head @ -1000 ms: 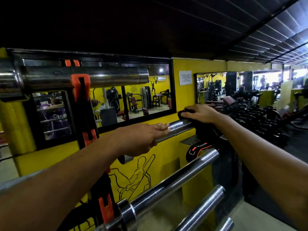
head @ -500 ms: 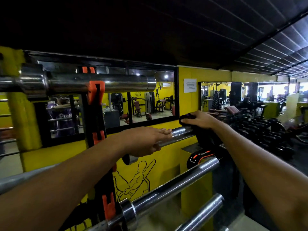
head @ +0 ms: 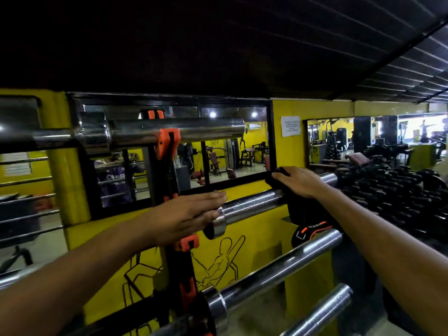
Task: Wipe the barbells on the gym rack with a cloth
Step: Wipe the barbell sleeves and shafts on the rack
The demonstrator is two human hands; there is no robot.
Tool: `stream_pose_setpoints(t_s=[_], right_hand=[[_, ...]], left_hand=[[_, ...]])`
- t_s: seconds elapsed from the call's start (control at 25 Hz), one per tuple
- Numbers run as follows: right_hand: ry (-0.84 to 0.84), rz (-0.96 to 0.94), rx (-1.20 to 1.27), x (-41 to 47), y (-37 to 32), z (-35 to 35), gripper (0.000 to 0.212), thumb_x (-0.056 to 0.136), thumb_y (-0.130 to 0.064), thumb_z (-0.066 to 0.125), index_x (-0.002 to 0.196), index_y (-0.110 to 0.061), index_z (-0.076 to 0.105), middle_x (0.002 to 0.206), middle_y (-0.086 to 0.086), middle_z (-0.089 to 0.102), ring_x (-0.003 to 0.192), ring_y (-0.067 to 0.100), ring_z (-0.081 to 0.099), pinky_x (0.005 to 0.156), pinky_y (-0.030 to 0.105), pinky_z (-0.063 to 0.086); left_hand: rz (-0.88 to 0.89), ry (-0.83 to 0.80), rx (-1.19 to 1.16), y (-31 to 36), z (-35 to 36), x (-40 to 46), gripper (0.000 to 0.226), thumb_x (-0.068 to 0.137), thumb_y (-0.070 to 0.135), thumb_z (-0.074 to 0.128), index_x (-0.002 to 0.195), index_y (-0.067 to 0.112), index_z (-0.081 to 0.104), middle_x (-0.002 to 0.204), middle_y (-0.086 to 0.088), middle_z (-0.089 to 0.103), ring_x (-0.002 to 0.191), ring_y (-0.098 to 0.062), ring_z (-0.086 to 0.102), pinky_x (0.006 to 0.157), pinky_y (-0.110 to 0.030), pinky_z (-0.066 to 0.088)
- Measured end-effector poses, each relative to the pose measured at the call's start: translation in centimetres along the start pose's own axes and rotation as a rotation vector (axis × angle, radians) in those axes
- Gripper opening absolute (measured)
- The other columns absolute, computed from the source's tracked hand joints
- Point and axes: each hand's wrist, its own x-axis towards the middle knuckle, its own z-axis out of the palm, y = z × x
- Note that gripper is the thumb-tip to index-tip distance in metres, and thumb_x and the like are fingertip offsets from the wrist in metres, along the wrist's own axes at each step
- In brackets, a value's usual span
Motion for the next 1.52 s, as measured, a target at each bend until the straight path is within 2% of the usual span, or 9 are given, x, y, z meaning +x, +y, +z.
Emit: stream_pose_setpoints(t_s=[0.24,0.36,0.44,0.6,0.68,0.88,1.08,1.32,1.52], right_hand=[[-0.228,0.059,-0.067,2.4,-2.9,-0.3,0.045,0.093,-0.065,0.052,0.111,-0.025,0.063,0.106,0.000,0.065,0.088,0.014,0.057,0.074,0.030,0.042],[0.261,-0.248,0.016,-2.7,-1.5,2.9,0.048,0.095,-0.067,0.039,0.118,-0.030,0.059,0.098,-0.008,0.064,0.087,0.012,0.061,0.075,0.032,0.048],[0.401,-0.321,0.089,-4.2,0.7,3.5,0.049,0.096,-0.064,0.039,0.122,-0.026,0.059,0.098,-0.007,0.066,0.088,0.013,0.063,0.076,0.032,0.050],[-0.071,0.051,0.010,0.8,-2.4,-0.2,0.038,0.097,-0.058,0.049,0.110,-0.025,0.063,0.105,0.003,0.067,0.086,0.016,0.060,0.073,0.029,0.042],[-0.192,0.022,-0.084,1.6,-4.9,0.4,0.040,0.097,-0.060,0.048,0.117,-0.028,0.061,0.109,0.000,0.061,0.090,0.017,0.055,0.077,0.030,0.040],[0.294,-0.357,0.120,-4.6,-2.5,2.9,0.035,0.095,-0.062,0.042,0.114,-0.036,0.057,0.087,-0.012,0.065,0.071,-0.006,0.059,0.057,0.011,0.040],[-0.058,0.044,0.005,1.9,-2.6,0.9,0.036,0.100,-0.049,0.050,0.107,-0.018,0.065,0.086,-0.001,0.065,0.075,0.013,0.060,0.061,0.028,0.041],[0.238,-0.045,0.179,-0.4,-5.4,-0.7,0.035,0.104,-0.039,0.045,0.114,-0.011,0.064,0.095,0.013,0.064,0.076,0.021,0.055,0.068,0.033,0.040],[0.030,0.000,0.114,-2.0,-9.8,0.6,0.044,0.107,-0.040,0.037,0.138,-0.015,0.054,0.130,0.020,0.059,0.114,0.032,0.057,0.091,0.037,0.041]], left_hand=[[-0.006,0.014,0.002,-0.1,-0.1,-0.2,0.051,0.108,0.037,0.035,0.157,0.032,0.025,0.161,0.026,0.014,0.140,0.023,0.007,0.111,0.000,0.006],[-0.010,0.006,-0.022,0.0,-0.1,-0.2,0.051,0.108,0.035,0.035,0.157,0.031,0.023,0.158,0.029,0.010,0.134,0.031,0.003,0.104,0.006,0.002],[-0.015,0.013,-0.032,0.0,0.0,0.0,0.051,0.108,0.035,0.036,0.157,0.030,0.024,0.158,0.027,0.011,0.134,0.030,0.004,0.101,0.008,0.001],[-0.038,0.023,-0.040,0.1,-0.1,0.0,0.050,0.108,0.037,0.036,0.157,0.031,0.025,0.161,0.025,0.014,0.143,0.016,0.010,0.103,0.006,0.003],[-0.030,0.026,-0.038,0.3,-0.2,-0.2,0.050,0.109,0.035,0.035,0.157,0.030,0.025,0.161,0.023,0.013,0.144,0.013,0.010,0.103,0.007,0.001],[-0.039,0.008,-0.022,0.2,-0.2,-0.1,0.050,0.109,0.033,0.034,0.158,0.028,0.023,0.163,0.020,0.012,0.141,0.014,0.007,0.092,0.012,-0.007],[-0.019,0.023,-0.024,0.5,-0.4,-0.3,0.049,0.109,0.028,0.037,0.157,0.020,0.028,0.164,0.011,0.019,0.147,0.005,0.014,0.104,0.006,0.002],[0.011,0.051,0.020,0.5,-1.2,-1.6,0.048,0.109,0.022,0.040,0.155,0.008,0.033,0.164,-0.003,0.024,0.150,-0.007,0.019,0.113,-0.002,0.007],[0.046,-0.013,0.023,-0.4,-1.0,-3.0,0.050,0.110,0.026,0.034,0.158,0.013,0.026,0.167,0.001,0.013,0.150,-0.001,0.008,0.113,-0.003,0.003]])
